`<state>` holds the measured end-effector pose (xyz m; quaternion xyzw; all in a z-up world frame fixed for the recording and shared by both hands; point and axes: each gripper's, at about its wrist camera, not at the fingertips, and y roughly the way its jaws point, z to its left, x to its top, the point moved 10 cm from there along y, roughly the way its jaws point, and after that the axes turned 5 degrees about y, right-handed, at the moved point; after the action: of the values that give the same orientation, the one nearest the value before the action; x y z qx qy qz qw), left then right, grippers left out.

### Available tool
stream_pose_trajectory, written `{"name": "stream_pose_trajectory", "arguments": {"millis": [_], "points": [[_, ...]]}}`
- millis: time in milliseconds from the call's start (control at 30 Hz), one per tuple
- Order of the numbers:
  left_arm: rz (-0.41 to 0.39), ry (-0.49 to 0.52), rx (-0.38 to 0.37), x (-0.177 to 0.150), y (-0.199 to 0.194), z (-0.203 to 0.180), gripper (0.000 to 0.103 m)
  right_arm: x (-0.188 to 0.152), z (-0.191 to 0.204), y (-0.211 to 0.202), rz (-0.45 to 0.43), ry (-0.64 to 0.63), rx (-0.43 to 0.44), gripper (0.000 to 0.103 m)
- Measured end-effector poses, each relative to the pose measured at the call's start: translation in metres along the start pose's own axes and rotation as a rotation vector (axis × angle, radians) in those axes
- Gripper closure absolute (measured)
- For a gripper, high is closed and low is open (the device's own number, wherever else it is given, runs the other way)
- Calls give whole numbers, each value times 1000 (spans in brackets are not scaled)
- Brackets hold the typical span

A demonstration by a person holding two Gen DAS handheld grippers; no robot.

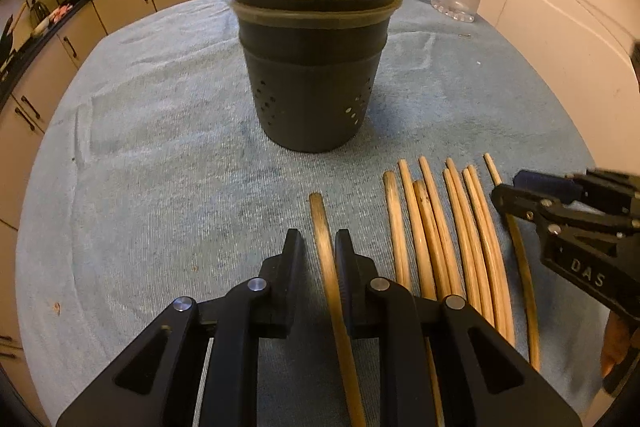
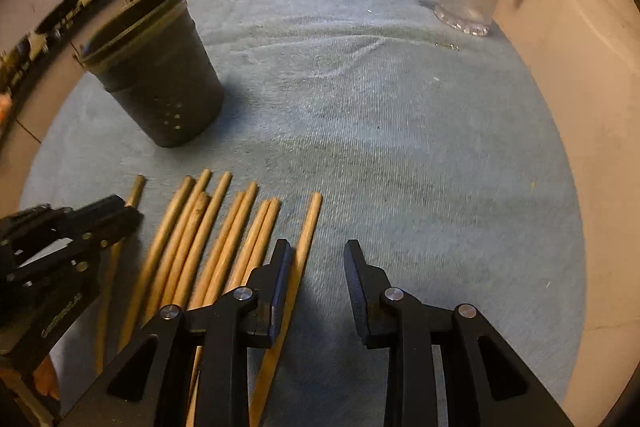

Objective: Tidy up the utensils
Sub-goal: 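Grasp a wooden chopstick with the right tool while the left tool holds its own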

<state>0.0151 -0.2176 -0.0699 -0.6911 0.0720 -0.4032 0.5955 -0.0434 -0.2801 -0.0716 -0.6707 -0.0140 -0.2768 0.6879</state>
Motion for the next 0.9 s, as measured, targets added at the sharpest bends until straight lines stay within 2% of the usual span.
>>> {"name": "stream_pose_trajectory", "arguments": {"millis": [67,100,133,200,333,633,733,900], "points": [[-9,-8,2,2,2,0,87,7,1,4,13,-8,-23,75],[-9,-14,5,2,2,0,94,10,2,5,20,-6,-29,86],[-9,-23,3,1,1,2,97,12,3,6,25,0,-17,94],[-13,-53,-16,-3,-7,6,96,12,5,4,36,33,42,97],[-89,-83,-5,-8,-44,16,97,10,3,-26,-52,54,105,97],[-305,-127,-19,-23,-157,22,96,2,13,-142,-322,20,193,97],[-390,-116,3,-29,-196,17,96,-4,15,-173,-383,10,214,97],[-484,-114,28,-36,-237,9,96,-18,23,-205,-461,-6,234,97]]}}
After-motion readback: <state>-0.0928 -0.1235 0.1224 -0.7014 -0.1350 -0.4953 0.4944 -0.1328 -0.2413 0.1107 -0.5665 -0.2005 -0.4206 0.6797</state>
